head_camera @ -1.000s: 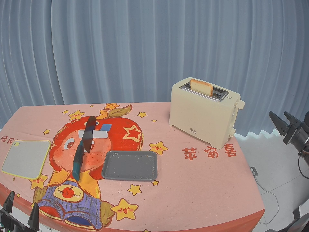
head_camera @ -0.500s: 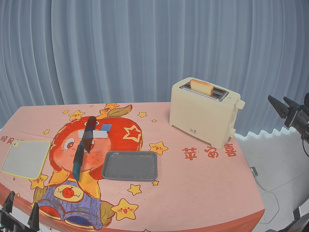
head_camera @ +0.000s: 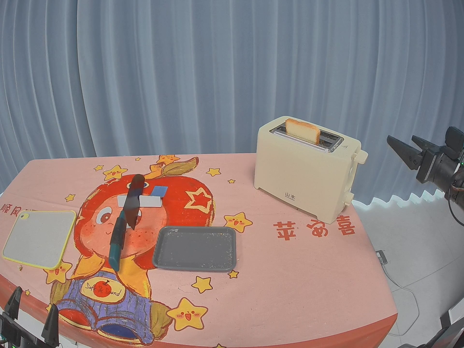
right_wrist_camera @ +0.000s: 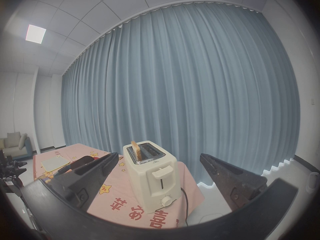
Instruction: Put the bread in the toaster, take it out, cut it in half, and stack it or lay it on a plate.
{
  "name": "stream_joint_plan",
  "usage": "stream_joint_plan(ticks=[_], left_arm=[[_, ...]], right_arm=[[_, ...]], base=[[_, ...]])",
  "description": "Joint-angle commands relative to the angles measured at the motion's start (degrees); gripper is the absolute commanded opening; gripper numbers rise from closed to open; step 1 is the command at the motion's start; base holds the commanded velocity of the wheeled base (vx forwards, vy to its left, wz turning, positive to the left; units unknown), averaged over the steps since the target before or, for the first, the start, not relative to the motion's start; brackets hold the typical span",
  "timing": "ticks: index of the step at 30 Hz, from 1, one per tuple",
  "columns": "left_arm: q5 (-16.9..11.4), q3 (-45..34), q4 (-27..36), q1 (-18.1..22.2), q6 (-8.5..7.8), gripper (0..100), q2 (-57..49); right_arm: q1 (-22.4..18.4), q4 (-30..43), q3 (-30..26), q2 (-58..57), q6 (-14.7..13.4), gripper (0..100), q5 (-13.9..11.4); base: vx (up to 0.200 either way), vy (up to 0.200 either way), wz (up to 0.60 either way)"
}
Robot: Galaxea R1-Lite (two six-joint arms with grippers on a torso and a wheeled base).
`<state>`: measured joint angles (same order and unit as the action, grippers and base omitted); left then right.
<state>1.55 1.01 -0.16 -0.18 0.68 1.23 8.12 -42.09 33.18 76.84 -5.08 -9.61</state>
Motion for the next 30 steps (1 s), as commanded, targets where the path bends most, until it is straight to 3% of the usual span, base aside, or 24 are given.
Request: stream_joint_plan(ticks=[1, 11, 18, 22, 30], left_arm=[[0.0, -1.0, 0.0, 0.0, 0.02, 100, 0.1], [0.0, -1.0, 0.0, 0.0, 0.02, 100, 0.1], [0.0, -1.0, 0.0, 0.0, 0.02, 100, 0.1], [0.0, -1.0, 0.0, 0.0, 0.02, 100, 0.1], [0.0, -1.0, 0.0, 0.0, 0.02, 100, 0.1]], right_arm=[[1.6, 1.0, 1.3, 2.3, 0.0, 100, -0.1], [2.2, 6.2, 7.7, 4.8, 0.2, 100, -0.1], [2.2, 10.1, 10.1, 6.6, 1.9, 100, -0.1], [2.2, 10.1, 10.5, 8.9, 5.7, 100, -0.1], [5.7, 10.2, 16.2, 13.0, 6.0, 100, 0.4]], base=[[0.0, 0.0, 0.0], [0.0, 0.0, 0.0], [0.0, 0.0, 0.0], [0.0, 0.0, 0.0], [0.0, 0.0, 0.0]])
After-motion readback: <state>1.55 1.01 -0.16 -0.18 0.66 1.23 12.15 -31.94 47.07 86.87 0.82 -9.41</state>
